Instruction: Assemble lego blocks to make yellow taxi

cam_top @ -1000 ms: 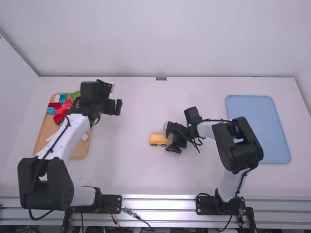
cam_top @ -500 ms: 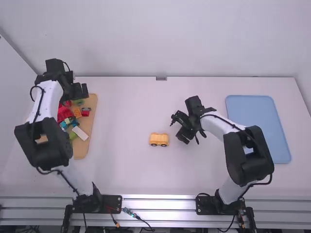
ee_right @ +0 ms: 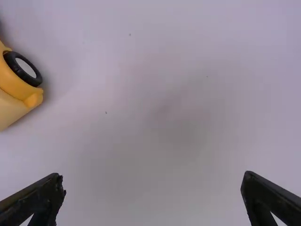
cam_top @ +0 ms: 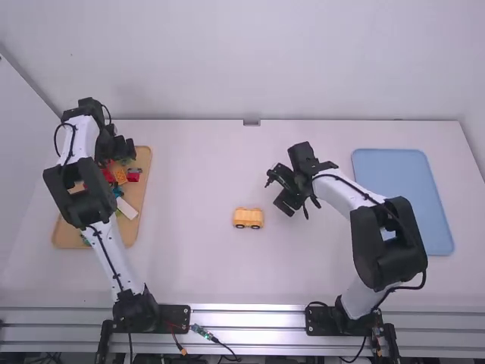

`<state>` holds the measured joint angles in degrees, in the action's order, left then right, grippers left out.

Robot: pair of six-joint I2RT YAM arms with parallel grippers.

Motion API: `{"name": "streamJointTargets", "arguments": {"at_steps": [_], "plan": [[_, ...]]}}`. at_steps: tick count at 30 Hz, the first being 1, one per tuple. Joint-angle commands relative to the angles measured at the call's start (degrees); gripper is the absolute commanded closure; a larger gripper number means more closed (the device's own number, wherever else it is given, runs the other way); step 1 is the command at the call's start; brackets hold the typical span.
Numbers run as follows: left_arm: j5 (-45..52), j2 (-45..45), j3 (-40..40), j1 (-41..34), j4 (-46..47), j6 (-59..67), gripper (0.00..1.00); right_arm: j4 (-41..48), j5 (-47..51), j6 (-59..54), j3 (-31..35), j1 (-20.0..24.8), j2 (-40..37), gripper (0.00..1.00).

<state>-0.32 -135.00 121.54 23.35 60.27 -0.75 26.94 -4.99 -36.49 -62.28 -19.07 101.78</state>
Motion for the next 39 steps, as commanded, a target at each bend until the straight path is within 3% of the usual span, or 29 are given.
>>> {"name": "streamJointTargets", "arguments": {"at_steps": [1, 5, 9, 10, 13, 14, 20, 29, 35, 39], "plan": [[-0.8, -0.2, -1.6, 0.1, -1.2, -1.2, 0.01, 0.1, 0.6, -0.2, -1.1, 0.3, -1.7, 0.01], [-0.8, -0.2, -4.1, -0.2, -4.3, -3.1, 0.00, 0.0, 0.6, -1.3, -1.1, 0.7, -1.7, 0.01], [-0.9, -0.2, -7.2, -0.2, -7.8, -4.7, 0.12, -0.3, 0.6, -1.2, -1.1, 0.8, -1.7, 0.01], [-0.9, -0.2, -7.8, -0.2, -8.3, -4.7, 0.21, -0.3, 0.6, -1.2, -1.1, 0.7, -1.7, 0.01], [-0.9, -0.2, -8.8, -0.1, -9.0, -4.7, 0.30, -0.3, 0.6, -1.2, -1.1, 0.8, -1.7, 0.01], [-0.9, -0.2, -9.0, 0.2, -9.0, -4.8, 0.46, -0.3, 0.6, -1.2, -1.1, 0.7, -1.7, 0.01], [-8.7, -0.2, -9.3, 0.0, -8.3, -13.2, 0.40, -0.3, 0.6, -1.2, -1.1, 0.7, -1.7, 0.01], [-7.7, -0.2, -9.3, -0.1, -6.1, -12.2, 0.39, -0.3, 0.6, -1.2, -1.1, 0.8, -1.7, 0.01], [-7.7, -0.2, -11.1, -0.1, -6.3, -12.7, 0.31, -0.3, 0.6, -1.2, -1.1, 0.8, -1.7, 0.01], [-7.9, -0.2, -13.8, -0.1, -8.3, -12.8, 0.30, -0.2, 0.6, -1.3, -1.1, 0.8, -1.7, 0.00]]}}
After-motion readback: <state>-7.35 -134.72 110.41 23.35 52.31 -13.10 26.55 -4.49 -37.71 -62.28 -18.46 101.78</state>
